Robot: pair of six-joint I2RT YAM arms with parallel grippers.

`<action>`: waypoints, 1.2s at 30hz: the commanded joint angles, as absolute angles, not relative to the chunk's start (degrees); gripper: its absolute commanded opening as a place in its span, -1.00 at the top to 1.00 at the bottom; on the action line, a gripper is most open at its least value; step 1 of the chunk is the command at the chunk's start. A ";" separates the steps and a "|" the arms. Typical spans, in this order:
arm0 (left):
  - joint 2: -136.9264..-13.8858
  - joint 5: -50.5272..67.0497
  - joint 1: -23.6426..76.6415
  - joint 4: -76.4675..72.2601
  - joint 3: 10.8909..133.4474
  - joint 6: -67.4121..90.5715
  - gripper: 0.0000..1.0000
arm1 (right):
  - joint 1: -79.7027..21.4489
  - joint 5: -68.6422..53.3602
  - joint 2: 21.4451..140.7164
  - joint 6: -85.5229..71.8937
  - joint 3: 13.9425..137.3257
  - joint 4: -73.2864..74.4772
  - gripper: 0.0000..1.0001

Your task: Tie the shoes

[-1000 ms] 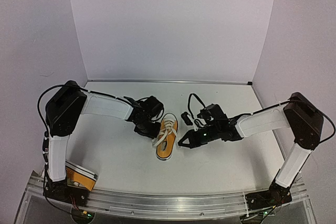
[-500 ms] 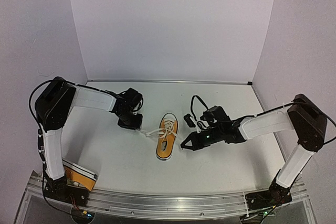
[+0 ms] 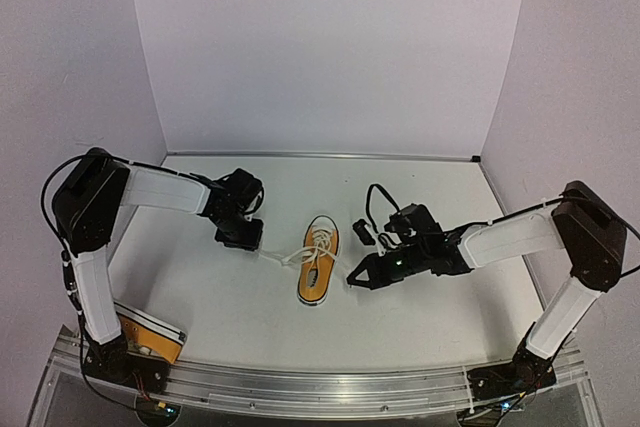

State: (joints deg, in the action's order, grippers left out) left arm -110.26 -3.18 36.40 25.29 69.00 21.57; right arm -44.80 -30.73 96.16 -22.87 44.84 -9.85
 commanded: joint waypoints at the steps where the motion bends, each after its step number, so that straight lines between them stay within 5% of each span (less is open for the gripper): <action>1: -105.65 -4.33 38.72 25.47 69.50 21.73 0.33 | -44.92 -31.10 95.80 -23.06 46.30 -10.47 1.00; 15: -111.96 -7.79 42.36 29.13 72.97 25.92 -0.11 | -44.91 -30.77 94.71 -23.42 45.90 -10.55 1.00; 24: -118.04 -7.94 41.80 29.27 75.27 26.95 -0.13 | -44.94 -30.80 94.78 -23.20 45.76 -10.55 1.00; 27: -119.79 -6.77 40.84 29.33 75.84 26.99 -0.02 | -44.91 -30.69 94.28 -23.30 45.55 -10.53 1.00; 36: -124.26 -4.13 39.15 32.36 79.37 23.10 0.99 | -44.94 -29.76 89.22 -25.56 42.29 -9.58 1.00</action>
